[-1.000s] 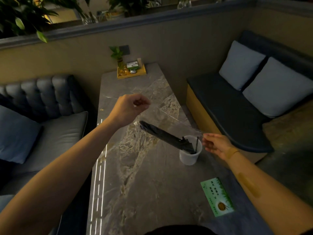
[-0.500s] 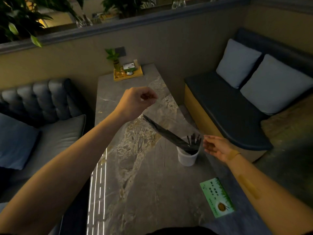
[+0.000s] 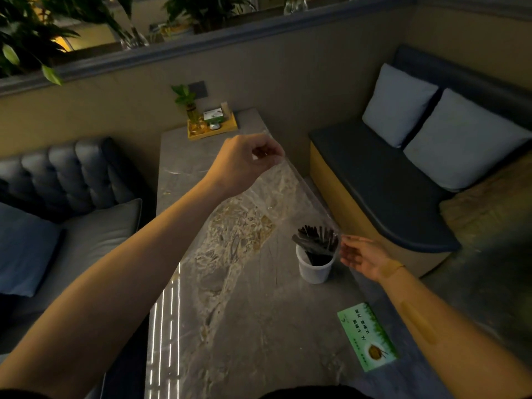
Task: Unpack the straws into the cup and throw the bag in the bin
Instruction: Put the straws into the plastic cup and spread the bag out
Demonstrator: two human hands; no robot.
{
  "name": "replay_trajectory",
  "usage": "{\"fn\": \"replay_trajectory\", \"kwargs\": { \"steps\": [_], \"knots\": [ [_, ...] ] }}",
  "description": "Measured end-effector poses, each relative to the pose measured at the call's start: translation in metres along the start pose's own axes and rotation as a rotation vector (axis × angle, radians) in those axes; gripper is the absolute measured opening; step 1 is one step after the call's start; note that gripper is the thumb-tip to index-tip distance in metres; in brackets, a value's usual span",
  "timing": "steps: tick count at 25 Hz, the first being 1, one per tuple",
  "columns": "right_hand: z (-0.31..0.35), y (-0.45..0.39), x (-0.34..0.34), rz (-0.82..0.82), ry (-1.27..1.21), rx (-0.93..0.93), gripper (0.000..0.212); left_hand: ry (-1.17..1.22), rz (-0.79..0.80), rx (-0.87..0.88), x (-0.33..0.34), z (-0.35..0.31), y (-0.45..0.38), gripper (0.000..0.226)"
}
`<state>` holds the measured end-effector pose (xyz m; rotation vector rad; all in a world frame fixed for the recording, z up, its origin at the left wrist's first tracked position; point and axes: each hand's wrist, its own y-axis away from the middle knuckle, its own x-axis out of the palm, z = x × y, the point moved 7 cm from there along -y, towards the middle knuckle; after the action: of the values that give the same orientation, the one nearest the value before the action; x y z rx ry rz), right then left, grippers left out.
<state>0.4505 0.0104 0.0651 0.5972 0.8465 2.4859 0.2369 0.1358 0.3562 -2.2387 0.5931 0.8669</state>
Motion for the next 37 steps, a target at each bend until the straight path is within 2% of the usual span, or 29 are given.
{"fn": "replay_trajectory", "kwargs": {
  "steps": [6,12,17,24,27,28,32,35,37],
  "knots": [
    [0.004,0.001,0.002,0.023,0.01,-0.01,0.007,0.022,-0.054,-0.004,-0.013,0.005,0.001,0.007],
    [0.024,0.01,0.028,0.042,0.087,-0.107,0.006,0.071,-0.156,-0.101,-0.053,0.037,0.016,0.009],
    [0.041,0.022,0.063,0.059,0.121,-0.202,0.001,0.196,-0.315,-0.224,-0.098,0.083,0.056,0.014],
    [0.048,0.034,0.127,0.099,0.199,-0.363,0.023,0.383,-0.557,-0.514,-0.133,0.155,0.165,0.01],
    [0.041,0.036,0.16,0.153,0.248,-0.428,0.015,0.432,-0.628,-0.658,-0.137,0.184,0.218,0.012],
    [0.035,0.036,0.169,0.182,0.255,-0.425,0.012,0.432,-0.639,-0.708,-0.135,0.194,0.235,0.015],
    [0.0,0.034,0.189,0.239,0.329,-0.38,0.023,0.518,-0.65,-0.896,-0.097,0.23,0.302,0.019],
    [-0.037,0.031,0.189,0.194,0.375,-0.33,0.027,0.503,-0.641,-1.023,-0.057,0.251,0.355,0.01],
    [-0.063,0.028,0.183,0.225,0.382,-0.236,0.031,0.473,-0.642,-1.101,-0.034,0.258,0.383,0.003]
  ]
}}
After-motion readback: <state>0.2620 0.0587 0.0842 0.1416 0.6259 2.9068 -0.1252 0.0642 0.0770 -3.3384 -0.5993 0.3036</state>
